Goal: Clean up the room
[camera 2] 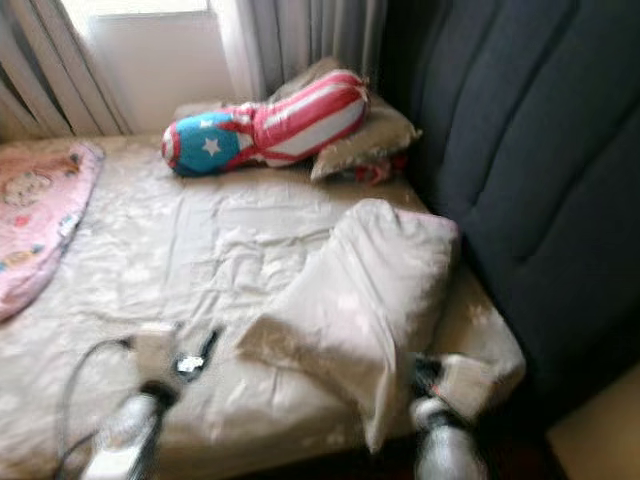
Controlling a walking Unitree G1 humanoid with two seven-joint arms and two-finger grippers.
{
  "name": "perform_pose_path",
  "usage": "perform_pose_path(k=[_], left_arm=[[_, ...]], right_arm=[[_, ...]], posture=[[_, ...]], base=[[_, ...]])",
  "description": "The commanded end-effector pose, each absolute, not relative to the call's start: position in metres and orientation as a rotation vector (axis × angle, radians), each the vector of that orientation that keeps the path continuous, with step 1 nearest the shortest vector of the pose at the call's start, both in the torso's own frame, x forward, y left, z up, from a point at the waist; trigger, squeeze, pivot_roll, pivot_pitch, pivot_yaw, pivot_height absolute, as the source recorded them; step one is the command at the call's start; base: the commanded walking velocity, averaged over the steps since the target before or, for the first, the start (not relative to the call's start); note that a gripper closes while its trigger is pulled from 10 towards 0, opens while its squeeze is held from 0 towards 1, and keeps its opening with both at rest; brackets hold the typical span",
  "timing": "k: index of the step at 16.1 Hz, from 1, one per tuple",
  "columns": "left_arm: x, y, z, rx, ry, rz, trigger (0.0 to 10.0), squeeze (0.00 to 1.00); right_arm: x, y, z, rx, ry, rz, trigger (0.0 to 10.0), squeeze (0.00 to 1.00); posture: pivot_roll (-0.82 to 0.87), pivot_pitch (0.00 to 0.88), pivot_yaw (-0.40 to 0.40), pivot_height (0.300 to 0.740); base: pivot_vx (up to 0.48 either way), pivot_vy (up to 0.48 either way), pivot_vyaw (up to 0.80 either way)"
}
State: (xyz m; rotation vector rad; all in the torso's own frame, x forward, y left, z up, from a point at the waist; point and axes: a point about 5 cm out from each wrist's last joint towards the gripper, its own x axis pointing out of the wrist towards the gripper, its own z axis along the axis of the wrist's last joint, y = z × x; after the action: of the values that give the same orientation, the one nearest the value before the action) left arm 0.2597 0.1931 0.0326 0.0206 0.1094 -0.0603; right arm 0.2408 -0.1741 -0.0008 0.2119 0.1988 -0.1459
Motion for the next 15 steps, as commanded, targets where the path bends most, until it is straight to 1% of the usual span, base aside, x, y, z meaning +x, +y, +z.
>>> perform_pose_path(k=[1, 3, 5, 7, 10, 12, 15], left_arm=[[0.263, 0.185, 0.036, 0.012, 0.100, -0.082, 10.0, 0.00], [0.264, 0.184, 0.036, 0.010, 0.101, -0.079, 10.0, 0.00], [0.265, 0.183, 0.037, 0.002, 0.099, -0.076, 10.0, 0.00], [0.265, 0.183, 0.037, -0.002, 0.102, -0.077, 10.0, 0.00], [0.263, 0.182, 0.030, -0.007, 0.127, -0.058, 10.0, 0.00], [0.262, 0.175, 0.029, -0.020, 0.130, -0.050, 10.0, 0.00], [0.261, 0.177, 0.029, -0.020, 0.131, -0.047, 10.0, 0.00]], right_arm=[[0.235, -0.183, -0.006, 0.197, 0.227, -0.164, 10.0, 0.00], [0.236, -0.180, -0.005, 0.169, 0.229, -0.121, 10.0, 0.00], [0.236, -0.178, -0.005, 0.185, 0.229, -0.101, 10.0, 0.00], [0.235, -0.177, -0.007, 0.172, 0.244, -0.081, 10.0, 0.00], [0.239, -0.178, -0.003, 0.176, 0.231, -0.062, 10.0, 0.00], [0.242, -0.187, -0.001, 0.161, 0.238, -0.064, 10.0, 0.00], [0.247, -0.184, 0.001, 0.167, 0.224, -0.066, 10.0, 0.00]], posture=[[-0.06, 0.000, -0.007, 0.740], [-0.06, 0.000, -0.010, 0.740], [-0.06, 0.000, -0.012, 0.740], [-0.06, 0.000, -0.016, 0.740], [-0.09, 0.000, -0.027, 0.740], [-0.08, 0.000, -0.039, 0.740], [-0.07, 0.000, -0.036, 0.740]], base=[[0.337, 0.000, 0.00], [0.326, 0.000, 0.00], [0.000, 0.000, 0.80], [0.000, 0.000, 0.43], [0.000, 0.000, 0.00], [0.000, 0.000, 0.00], [0.000, 0.000, 0.00]])
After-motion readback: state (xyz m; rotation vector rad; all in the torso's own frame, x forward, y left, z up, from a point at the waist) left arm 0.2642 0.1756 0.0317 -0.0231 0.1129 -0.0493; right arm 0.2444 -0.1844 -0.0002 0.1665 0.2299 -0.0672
